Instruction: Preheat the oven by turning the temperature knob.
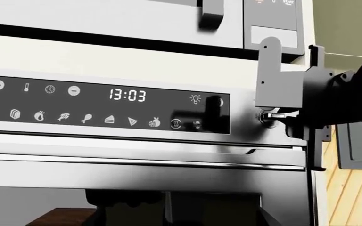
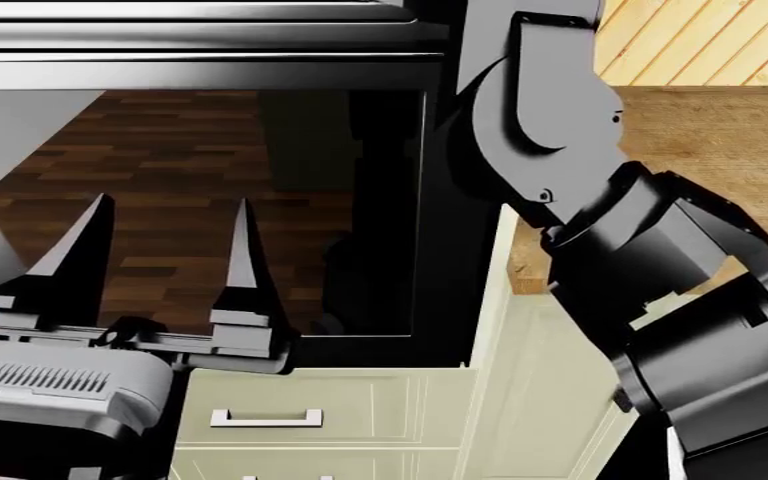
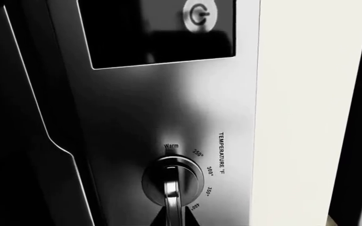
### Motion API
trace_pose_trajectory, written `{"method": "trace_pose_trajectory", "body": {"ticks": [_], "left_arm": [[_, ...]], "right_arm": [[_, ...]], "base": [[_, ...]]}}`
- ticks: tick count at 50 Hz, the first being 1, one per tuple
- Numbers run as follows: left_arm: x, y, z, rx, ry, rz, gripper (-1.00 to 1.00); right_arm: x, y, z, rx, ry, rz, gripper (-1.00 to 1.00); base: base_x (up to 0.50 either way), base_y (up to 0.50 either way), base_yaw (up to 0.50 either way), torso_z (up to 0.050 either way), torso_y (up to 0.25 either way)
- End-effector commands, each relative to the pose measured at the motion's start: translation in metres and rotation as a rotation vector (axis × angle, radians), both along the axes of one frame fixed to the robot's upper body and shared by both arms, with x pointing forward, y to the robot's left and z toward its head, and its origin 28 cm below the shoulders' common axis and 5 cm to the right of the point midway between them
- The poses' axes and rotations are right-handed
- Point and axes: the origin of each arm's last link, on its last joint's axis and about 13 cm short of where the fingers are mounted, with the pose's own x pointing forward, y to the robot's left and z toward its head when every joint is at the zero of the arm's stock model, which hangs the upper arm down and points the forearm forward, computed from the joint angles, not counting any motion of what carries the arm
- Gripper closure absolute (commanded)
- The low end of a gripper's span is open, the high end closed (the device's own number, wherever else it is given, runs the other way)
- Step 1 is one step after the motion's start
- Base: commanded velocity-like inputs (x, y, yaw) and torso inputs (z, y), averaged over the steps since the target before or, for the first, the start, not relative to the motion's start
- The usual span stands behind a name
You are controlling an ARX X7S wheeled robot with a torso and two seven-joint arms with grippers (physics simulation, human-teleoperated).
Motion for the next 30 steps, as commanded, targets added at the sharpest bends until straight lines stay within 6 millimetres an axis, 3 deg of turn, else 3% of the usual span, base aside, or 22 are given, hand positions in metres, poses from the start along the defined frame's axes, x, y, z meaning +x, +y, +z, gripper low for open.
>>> {"method": "trace_pose_trajectory", "body": {"ticks": [1,30], "left_arm": [[0.0002,0.0002,-0.0004,0.001,0.002,0.000,-1.00],[0.0035,0.0000,-0.0032,0.005,0.013,0.005,-1.00]], "right_arm": [[0.0018,0.0009,-0.0017,-0.004,0.002,0.007,1.00],[0.0068,0.0012,-0.0075,0.040,0.019,0.033,1.00]], "base": [[0.00,0.00,0.00,0.000,0.000],[0.00,0.00,0.00,0.000,0.000]]}}
